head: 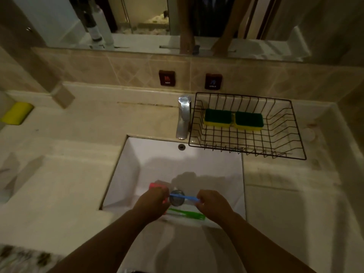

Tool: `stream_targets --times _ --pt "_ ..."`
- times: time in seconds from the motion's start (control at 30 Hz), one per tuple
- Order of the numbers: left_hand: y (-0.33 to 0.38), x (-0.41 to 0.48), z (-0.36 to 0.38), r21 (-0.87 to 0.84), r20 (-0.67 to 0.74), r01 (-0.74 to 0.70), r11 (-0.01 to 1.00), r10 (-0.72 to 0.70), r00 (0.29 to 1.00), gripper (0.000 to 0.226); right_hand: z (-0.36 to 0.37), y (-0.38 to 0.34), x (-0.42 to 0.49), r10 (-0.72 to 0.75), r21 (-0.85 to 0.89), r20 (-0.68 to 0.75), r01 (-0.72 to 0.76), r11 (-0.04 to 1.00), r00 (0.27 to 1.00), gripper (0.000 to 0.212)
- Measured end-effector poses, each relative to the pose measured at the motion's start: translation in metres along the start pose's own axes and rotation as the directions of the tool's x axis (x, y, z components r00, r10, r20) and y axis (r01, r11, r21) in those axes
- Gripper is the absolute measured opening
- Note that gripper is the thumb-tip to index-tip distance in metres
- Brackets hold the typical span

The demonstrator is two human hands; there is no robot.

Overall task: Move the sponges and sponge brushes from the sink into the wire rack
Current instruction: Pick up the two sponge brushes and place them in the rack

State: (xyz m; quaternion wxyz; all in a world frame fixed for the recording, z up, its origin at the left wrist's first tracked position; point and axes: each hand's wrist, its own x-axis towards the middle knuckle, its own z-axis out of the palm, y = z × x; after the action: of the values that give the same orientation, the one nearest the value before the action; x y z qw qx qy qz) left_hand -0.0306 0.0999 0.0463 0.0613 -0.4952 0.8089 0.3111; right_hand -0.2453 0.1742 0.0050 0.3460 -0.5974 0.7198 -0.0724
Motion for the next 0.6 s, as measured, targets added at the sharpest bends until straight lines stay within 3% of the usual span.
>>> stream_targets --times 0.17,0.27,0.43,0.6 --pt "-0.006 0.016 0.014 -0.073 0.02 -0.05 0.996 0.051 0.998 0.021 0.007 0.009 0.016 0.037 0.014 0.013 -0.037 0.999 0.999 0.018" --pt "-0.014 0.026 0.028 -0.046 0.013 -0.097 0.994 0.098 0.995 0.009 0.016 0.012 0.026 0.074 0.033 0.014 -0.074 0.997 0.997 0.02" --pt "-0.025 0.043 0.053 -0.057 0.166 -0.076 0.995 0.085 0.982 0.03 0.037 0.017 0.04 0.074 0.012 0.039 -0.075 0.997 0.996 0.031" --pt "-0.032 0.05 0.069 -0.057 0.188 -0.096 0.994 0.105 0.977 0.035 0.055 0.02 0.052 0.058 0.0 0.054 -0.058 0.998 0.997 0.029"
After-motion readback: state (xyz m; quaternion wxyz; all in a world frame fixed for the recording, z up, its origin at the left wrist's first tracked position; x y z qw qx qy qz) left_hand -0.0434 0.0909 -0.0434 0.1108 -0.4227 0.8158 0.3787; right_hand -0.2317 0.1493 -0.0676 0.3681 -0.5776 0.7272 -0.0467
